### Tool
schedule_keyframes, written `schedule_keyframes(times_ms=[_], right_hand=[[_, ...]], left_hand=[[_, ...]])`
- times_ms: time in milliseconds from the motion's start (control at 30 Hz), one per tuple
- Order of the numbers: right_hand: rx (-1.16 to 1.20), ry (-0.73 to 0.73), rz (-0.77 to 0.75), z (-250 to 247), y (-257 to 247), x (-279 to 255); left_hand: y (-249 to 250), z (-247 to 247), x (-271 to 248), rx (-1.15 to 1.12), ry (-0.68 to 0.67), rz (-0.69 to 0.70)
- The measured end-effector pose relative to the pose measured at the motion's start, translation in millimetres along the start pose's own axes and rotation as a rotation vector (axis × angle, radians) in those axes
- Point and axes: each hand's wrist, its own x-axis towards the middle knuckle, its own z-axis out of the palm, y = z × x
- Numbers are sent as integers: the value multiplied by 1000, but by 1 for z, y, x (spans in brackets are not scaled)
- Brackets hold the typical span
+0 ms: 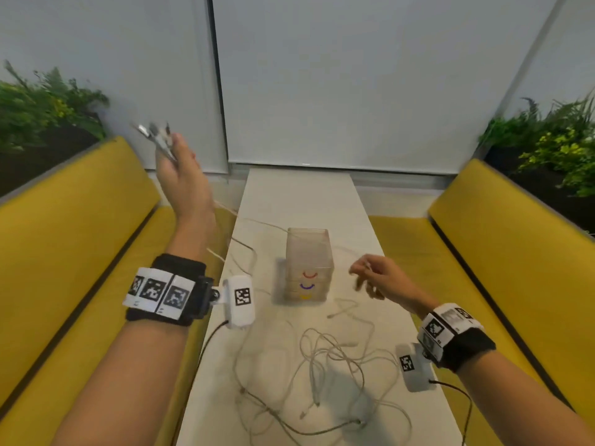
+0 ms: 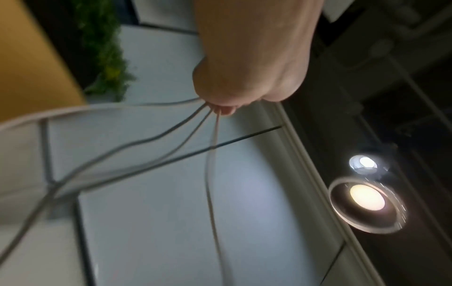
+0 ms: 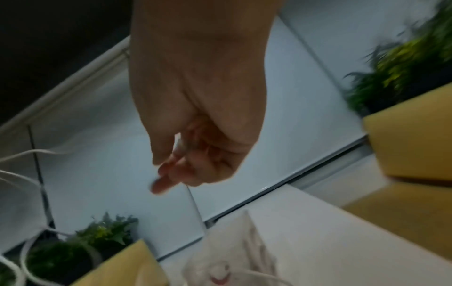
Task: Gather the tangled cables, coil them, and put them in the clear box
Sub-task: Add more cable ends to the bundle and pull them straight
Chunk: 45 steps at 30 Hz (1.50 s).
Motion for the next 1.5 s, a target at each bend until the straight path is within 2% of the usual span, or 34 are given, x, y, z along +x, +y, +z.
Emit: schedule_keyframes(times_ms=[67,233,267,333,400,467,500,567,633,700,800,1000,1133,1267,1367,1500], right_hand=[[-13,-25,29,-6,-2,-4],[-42,-121,-52,2,-39,6],[-70,-134,-56,2,-46,7],[-102,-224,-31,-1,-56,6],[-198,-409,88,-7,-56,4],[-478,-559,267,-15,-43,4],[-667,-566,360,-20,-31,4],[-1034,-444,498,-27,-4,2],[-1171,-339,530,-34,25,5],[-1119,-329,503,-34,53,13],[-953,-294,474,-17,92,29],[-735,-208,453,40,150,64],[-650,-127,429,72,174,92],[-734,-120,456,99,199,108],[-753,-62,494,116,212,109],[-560,-86,512,111,213,109]], left_hand=[[8,4,-10,139,-173,50],[-20,30,-79,414,-855,-28],[-30,33,-88,452,-955,-50],[-40,34,-100,492,-1037,-69],[-41,35,-105,489,-988,-66],[-33,36,-103,323,-973,-233],[-28,36,-99,196,-987,-367],[-19,35,-88,-31,-1038,-622],[-12,32,-82,-175,-1084,-775],[-8,29,-77,-243,-1101,-873],[-8,25,-75,-256,-1099,-945],[-50,19,-81,-106,-1035,-1038],[-83,17,-92,-63,-959,-1058],[-103,15,-100,-36,-914,-1077],[-108,12,-101,26,-919,-1099],[-104,8,-98,241,-938,-1040]])
